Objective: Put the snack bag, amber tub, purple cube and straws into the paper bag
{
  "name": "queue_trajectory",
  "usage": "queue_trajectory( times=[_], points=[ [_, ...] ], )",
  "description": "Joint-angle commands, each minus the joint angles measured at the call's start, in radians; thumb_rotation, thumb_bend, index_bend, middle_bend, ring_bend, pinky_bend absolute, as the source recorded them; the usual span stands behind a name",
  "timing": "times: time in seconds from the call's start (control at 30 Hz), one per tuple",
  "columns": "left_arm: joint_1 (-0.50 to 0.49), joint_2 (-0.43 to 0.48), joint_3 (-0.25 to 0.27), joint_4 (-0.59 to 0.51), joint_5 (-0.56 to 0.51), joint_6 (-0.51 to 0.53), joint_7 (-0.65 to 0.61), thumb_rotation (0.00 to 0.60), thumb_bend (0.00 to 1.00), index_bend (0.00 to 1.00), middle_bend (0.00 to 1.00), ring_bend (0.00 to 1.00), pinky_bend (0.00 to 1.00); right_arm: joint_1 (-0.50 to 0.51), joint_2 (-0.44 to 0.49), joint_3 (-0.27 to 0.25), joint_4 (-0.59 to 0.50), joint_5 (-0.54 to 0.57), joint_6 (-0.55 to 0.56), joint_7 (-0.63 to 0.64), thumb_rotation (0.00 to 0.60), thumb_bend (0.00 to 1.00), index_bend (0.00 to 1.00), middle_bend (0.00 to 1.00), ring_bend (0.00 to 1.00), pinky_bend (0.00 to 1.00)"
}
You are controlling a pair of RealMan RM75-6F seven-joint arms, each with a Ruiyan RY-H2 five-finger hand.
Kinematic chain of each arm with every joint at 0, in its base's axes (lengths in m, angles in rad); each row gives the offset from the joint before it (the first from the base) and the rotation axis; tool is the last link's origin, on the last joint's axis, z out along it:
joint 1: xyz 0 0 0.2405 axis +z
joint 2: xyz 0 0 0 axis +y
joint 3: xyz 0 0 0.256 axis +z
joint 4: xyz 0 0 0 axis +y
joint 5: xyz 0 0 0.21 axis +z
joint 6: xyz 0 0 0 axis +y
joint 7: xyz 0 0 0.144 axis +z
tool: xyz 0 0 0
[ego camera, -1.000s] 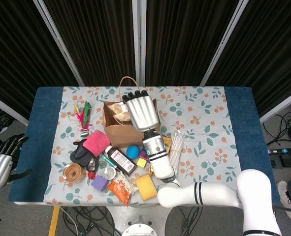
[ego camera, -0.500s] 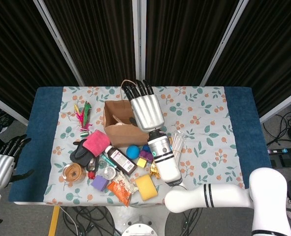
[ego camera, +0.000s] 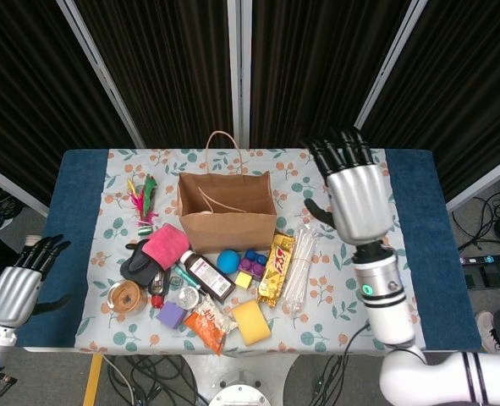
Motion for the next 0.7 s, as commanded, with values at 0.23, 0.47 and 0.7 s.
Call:
queue_trajectory(
  times=[0.23, 0.47, 0.7],
  points=[
    [-0.004, 0.008, 0.022, -0.041, 0.020, -0.018, 0.040, 0.600, 0.10, 0.18, 0.19, 0.13, 0.21, -0.322, 0.170, -0.361, 0.081, -0.433, -0.045, 0.477, 0.600, 0.00, 0.22, 0.26, 0.13, 0.13],
    [-0.037, 0.032, 0.090, -0.135, 0.113, -0.090, 0.047, 0.600, 0.10, 0.21, 0.21, 0.13, 0.27, -0.390, 0.190, -0.386, 0.123, -0.546, 0.016, 0.608, 0.600, 0.00, 0.23, 0.27, 0.13, 0.13],
    [-0.113, -0.037, 0.143, -0.102, 0.262, -0.186, 0.156, 0.600, 0.10, 0.25, 0.24, 0.15, 0.30, -0.438, 0.249, -0.374, 0.106, -0.594, 0.065, 0.674, 0.600, 0.00, 0.23, 0.27, 0.13, 0.13]
  ],
)
